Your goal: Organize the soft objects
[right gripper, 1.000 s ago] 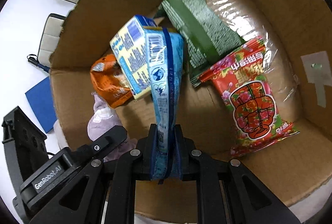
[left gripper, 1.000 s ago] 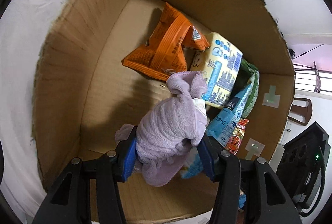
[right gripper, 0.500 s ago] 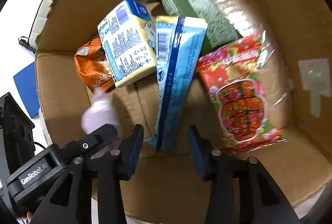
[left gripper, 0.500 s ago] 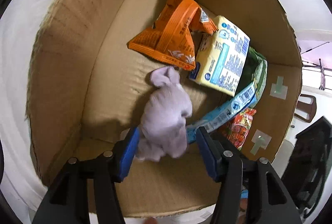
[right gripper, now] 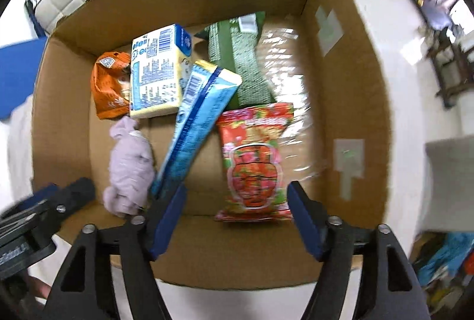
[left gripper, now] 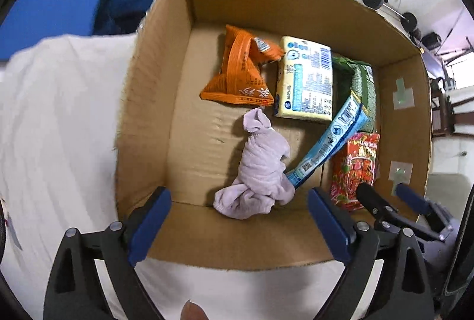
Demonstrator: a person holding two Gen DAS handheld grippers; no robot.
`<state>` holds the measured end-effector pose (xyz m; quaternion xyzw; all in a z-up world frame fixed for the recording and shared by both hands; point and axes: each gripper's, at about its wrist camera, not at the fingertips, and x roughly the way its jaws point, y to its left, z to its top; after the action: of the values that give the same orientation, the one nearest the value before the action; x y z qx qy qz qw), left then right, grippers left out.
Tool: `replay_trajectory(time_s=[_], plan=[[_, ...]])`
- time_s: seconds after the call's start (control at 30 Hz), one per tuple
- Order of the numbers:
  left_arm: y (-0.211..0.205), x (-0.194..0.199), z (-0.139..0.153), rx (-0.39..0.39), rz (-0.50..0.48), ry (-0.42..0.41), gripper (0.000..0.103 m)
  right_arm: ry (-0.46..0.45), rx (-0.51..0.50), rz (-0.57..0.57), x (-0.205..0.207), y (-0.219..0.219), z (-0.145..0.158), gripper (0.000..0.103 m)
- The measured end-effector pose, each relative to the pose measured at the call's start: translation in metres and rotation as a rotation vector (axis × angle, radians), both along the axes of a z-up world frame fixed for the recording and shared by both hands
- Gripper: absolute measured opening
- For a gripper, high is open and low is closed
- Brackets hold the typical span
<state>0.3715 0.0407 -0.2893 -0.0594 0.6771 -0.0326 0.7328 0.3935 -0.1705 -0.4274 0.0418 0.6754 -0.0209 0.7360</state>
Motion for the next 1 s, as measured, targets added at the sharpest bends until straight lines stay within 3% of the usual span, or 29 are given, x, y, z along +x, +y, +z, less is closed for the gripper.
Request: replay_trajectory(time_s=[0.17,0.6,0.83,1.0], plan=[[-0.007,-0.010,0.013,0.022,-0.004,-0.064,0.096,-0.034,-0.030,0.041,-0.006,-0.004,0.009,0.102],[-0.016,-0.047,0.078,0.057,-0.009,-0.233,0.096,-0.141,-0.052,0.030,-0.045,-0.029,0.099,0.103],[-0.026,-0.096,0.131,0.055,-0.007,-0.329,0.096,-0.231,-0.031,0.031,-0.088,-0.038,0.157,0.103],[-0.033,-0.144,0.179,0.099,-0.016,-0.412,0.096,-0.311,-0.004,0.039,-0.137,-0.045,0.211,0.103]])
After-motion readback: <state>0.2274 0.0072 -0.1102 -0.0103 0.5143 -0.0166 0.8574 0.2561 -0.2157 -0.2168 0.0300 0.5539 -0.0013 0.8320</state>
